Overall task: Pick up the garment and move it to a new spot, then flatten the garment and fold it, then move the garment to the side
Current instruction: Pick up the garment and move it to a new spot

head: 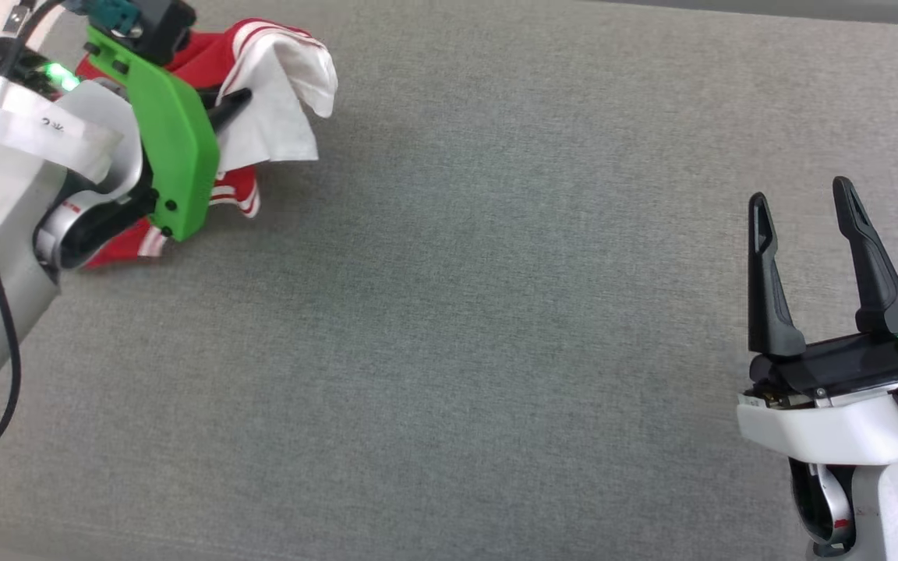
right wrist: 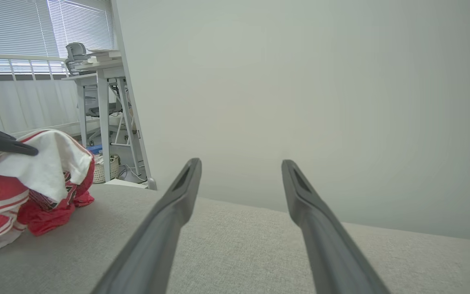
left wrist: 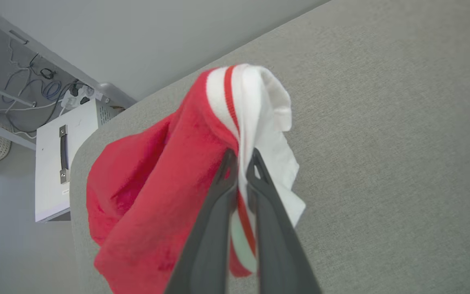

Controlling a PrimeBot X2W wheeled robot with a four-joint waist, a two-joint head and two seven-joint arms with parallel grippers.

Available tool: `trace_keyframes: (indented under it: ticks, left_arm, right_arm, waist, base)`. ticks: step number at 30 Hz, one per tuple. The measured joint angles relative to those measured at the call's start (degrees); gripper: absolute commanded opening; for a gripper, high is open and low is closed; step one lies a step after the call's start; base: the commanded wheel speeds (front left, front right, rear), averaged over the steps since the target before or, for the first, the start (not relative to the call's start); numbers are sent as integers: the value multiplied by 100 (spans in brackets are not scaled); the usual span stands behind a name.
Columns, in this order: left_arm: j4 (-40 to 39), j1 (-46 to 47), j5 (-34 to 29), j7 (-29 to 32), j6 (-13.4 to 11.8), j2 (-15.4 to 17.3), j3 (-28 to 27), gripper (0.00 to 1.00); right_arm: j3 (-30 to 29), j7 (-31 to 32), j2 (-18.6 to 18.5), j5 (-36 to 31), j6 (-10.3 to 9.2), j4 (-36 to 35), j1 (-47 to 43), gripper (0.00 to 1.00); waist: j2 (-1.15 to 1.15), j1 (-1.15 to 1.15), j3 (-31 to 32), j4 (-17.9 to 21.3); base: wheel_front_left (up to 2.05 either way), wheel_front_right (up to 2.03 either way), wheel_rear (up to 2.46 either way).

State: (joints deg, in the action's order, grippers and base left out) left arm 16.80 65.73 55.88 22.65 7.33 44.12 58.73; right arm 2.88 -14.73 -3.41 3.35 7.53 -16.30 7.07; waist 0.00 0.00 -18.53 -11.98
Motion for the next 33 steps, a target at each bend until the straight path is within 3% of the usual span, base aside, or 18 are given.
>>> trace_keyframes:
  ticks: [6, 16, 26, 33]
  left_arm:
    - [-600, 282, -18, -57, 0, -302, 447, 0]
    - [-787, 802, -63, -219, -1, -1360, 1317, 0]
    - [-1033, 1046, -495, 18, 0, -2446, 1467, 0]
    - [-959, 186, -964, 593, 0, -2661, 1471, 0]
  right_arm:
    - [-89, 0, 40, 118, 0, 5, -25, 100]
    - [-256, 0, 47, 525, 0, -21, -14, 100]
    - [-497, 0, 46, 772, 0, -47, 94, 100]
    - [-480, 0, 48, 831, 0, -56, 217, 100]
  waist:
    - [0, 0, 143, 404]
    - [0, 0, 118, 1314]
    - [0, 0, -268, 2077]
    - [0, 0, -627, 2280]
  base:
    - [0, 0, 0]
    - [0, 0, 0]
    - [0, 0, 0]
    - [0, 0, 0]
